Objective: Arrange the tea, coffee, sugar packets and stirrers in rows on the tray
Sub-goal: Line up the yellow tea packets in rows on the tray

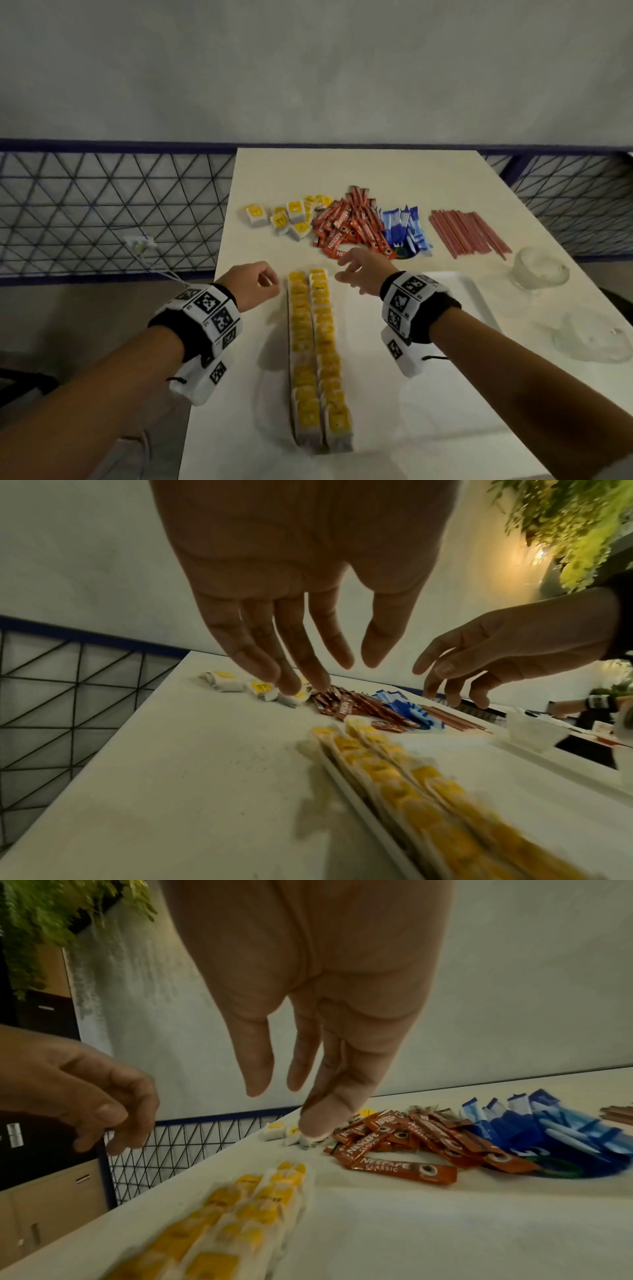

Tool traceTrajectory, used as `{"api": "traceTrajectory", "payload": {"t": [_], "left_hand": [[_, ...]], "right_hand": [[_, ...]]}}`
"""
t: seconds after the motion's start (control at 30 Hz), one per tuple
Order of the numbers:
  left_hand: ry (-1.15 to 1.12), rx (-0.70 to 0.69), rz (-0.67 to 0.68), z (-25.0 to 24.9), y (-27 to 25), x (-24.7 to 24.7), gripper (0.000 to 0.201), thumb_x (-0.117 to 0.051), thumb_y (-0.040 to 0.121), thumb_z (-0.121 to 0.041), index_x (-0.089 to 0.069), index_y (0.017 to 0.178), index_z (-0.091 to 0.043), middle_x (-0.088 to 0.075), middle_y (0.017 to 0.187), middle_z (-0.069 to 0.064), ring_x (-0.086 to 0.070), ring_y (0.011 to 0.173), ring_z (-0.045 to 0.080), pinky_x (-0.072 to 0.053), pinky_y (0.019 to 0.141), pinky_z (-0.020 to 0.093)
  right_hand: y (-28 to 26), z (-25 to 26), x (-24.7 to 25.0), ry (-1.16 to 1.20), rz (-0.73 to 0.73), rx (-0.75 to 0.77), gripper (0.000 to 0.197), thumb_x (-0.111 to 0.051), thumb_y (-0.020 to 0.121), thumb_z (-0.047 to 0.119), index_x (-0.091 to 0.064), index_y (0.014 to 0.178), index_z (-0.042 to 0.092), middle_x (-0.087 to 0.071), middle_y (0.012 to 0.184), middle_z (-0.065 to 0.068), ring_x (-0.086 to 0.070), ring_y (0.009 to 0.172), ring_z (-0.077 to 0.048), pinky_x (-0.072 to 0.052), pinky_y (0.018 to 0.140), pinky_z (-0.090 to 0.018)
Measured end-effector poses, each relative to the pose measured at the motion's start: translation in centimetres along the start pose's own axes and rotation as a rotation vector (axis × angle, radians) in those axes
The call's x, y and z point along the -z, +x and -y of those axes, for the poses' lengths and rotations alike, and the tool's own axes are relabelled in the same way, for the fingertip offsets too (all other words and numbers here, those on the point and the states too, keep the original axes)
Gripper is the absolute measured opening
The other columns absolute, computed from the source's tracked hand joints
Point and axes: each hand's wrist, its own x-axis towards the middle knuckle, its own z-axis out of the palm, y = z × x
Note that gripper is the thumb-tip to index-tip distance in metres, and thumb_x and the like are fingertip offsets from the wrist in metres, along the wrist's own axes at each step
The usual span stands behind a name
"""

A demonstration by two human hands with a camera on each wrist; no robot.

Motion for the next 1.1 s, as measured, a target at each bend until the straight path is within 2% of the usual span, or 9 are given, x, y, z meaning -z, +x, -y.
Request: {"api": "traceTrajectory", "payload": {"t": [0.13,0.23,0.33,0.57,0.67,0.73,0.87,0.97,1.1], "left_hand": [[-0.013,0.061,-0.028,0.7,3.9,0.7,0.019,-0.063,0.086,-0.028,-0.054,0.101,-0.021,-0.058,0.102,-0.001,-0.052,0.085,0.013,-0.038,0.075,0.021],[-0.002,0.107,-0.024,0.8,7.0,1.1,0.043,-0.063,0.085,-0.032,-0.048,0.122,-0.017,-0.049,0.123,0.003,-0.053,0.103,0.019,-0.041,0.085,0.026],[-0.01,0.134,-0.053,0.8,10.5,1.4,0.061,-0.067,0.082,-0.036,-0.039,0.133,-0.016,-0.038,0.137,0.006,-0.049,0.119,0.023,-0.039,0.095,0.03],[-0.027,0.126,-0.111,0.4,17.0,0.6,0.076,-0.068,0.078,-0.043,-0.032,0.14,-0.018,-0.027,0.143,0.007,-0.039,0.127,0.03,-0.035,0.104,0.041],[0.08,0.075,-0.018,0.2,18.6,-0.5,0.087,-0.06,0.072,-0.058,-0.022,0.144,-0.028,-0.015,0.15,0.003,-0.028,0.133,0.033,-0.028,0.107,0.04],[0.203,0.039,0.073,-0.1,19.5,-0.8,0.089,-0.064,0.076,-0.051,-0.011,0.146,-0.035,-0.002,0.154,-0.001,-0.021,0.136,0.034,-0.025,0.11,0.043],[0.379,0.065,0.158,-0.3,20.8,-1.0,0.087,-0.061,0.081,-0.049,-0.003,0.145,-0.042,0.0,0.154,-0.005,-0.018,0.135,0.037,-0.029,0.107,0.049],[0.44,0.08,0.128,-0.3,20.8,-1.3,0.077,-0.06,0.081,-0.051,-0.016,0.143,-0.038,-0.017,0.146,-0.002,-0.027,0.126,0.037,-0.035,0.102,0.048],[0.421,0.074,0.1,-0.5,20.5,-1.1,0.063,-0.062,0.082,-0.034,-0.03,0.135,-0.025,-0.027,0.137,0.004,-0.037,0.118,0.037,-0.039,0.095,0.043]], "right_hand": [[4.9,1.6,1.0,0.029,0.038,-0.021,0.047,-0.059,0.09,0.017,-0.041,0.133,0.009,-0.055,0.122,-0.016,-0.057,0.092,-0.027,-0.05,0.062,-0.027],[9.3,2.5,2.1,-0.047,0.026,-0.009,0.051,-0.059,0.089,0.019,-0.039,0.135,0.01,-0.052,0.129,-0.015,-0.055,0.112,-0.031,-0.05,0.087,-0.038],[14.4,3.2,3.5,-0.149,0.018,-0.011,0.052,-0.06,0.089,0.023,-0.039,0.136,0.011,-0.048,0.136,-0.013,-0.049,0.121,-0.03,-0.042,0.093,-0.032],[23.9,3.3,4.8,-0.408,0.087,0.012,0.058,-0.06,0.089,0.025,-0.034,0.141,0.019,-0.031,0.146,-0.01,-0.034,0.132,-0.033,-0.035,0.106,-0.042],[26.1,3.1,4.6,-0.485,0.162,0.022,0.063,-0.06,0.089,0.023,-0.029,0.144,0.023,-0.025,0.15,-0.01,-0.03,0.136,-0.033,-0.033,0.108,-0.043],[26.9,3.0,4.1,-0.513,0.177,0.031,0.068,-0.063,0.087,0.023,-0.027,0.144,0.024,-0.024,0.152,-0.006,-0.029,0.137,-0.029,-0.031,0.11,-0.041],[27.3,3.2,2.9,-0.436,0.172,0.064,0.055,-0.066,0.084,0.018,-0.045,0.135,0.02,-0.044,0.14,-0.008,-0.044,0.127,-0.027,-0.04,0.102,-0.036],[27.1,3.4,2.1,-0.454,0.219,0.097,0.041,-0.063,0.085,0.008,-0.054,0.124,0.016,-0.051,0.131,-0.009,-0.053,0.114,-0.029,-0.043,0.079,-0.028],[26.3,4.0,1.8,-0.369,0.187,0.133,0.023,-0.06,0.085,0.003,-0.062,0.107,0.011,-0.059,0.12,-0.009,-0.057,0.106,-0.027,-0.043,0.074,-0.026]]}}
